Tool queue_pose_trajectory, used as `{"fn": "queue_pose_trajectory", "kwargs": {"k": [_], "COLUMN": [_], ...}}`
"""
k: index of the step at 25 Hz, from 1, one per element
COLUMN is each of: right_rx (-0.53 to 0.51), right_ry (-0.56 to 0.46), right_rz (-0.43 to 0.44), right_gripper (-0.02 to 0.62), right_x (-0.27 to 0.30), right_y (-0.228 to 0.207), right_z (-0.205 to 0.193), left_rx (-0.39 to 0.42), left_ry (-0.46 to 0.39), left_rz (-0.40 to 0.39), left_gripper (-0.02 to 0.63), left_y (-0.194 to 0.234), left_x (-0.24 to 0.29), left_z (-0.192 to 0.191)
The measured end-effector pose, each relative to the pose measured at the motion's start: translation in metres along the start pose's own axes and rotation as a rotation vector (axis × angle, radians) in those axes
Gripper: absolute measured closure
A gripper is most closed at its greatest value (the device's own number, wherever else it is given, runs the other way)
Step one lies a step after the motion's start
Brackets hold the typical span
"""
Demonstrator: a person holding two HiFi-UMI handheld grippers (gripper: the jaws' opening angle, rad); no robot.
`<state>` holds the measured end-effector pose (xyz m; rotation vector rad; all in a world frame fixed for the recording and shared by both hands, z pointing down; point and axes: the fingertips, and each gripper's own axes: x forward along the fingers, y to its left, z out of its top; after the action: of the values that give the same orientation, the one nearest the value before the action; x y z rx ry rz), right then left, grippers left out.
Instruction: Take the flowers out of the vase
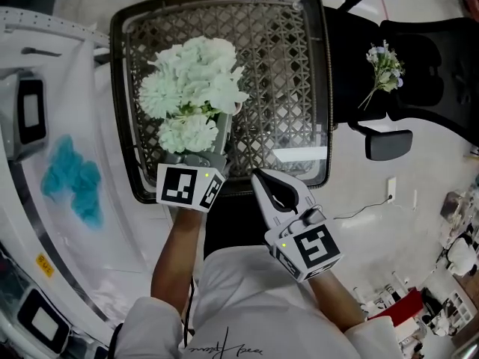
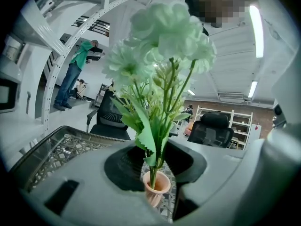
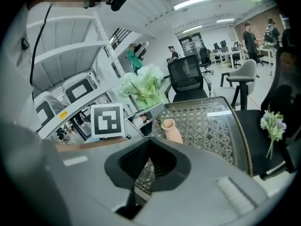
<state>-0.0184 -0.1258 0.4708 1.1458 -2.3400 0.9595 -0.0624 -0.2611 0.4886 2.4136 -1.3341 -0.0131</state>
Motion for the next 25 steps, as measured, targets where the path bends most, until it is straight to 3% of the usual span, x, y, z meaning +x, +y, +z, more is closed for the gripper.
{"fn": "queue_pose_trajectory", "kwargs": {"k": [25], "right_rx": [-0.006], "right_ry": [-0.046], "right_rz": [0.002], "right_gripper": [0.589], "right_x": [-0.019], "right_y": [0.001], "right_z": [0.011], "left_rx": [0.013], "left_ry": [-0.019], "left_rz": [0.033], "left_gripper": [0.515], "left_y": [-0.007], "left_x": [-0.011], "left_z": [0.026]}}
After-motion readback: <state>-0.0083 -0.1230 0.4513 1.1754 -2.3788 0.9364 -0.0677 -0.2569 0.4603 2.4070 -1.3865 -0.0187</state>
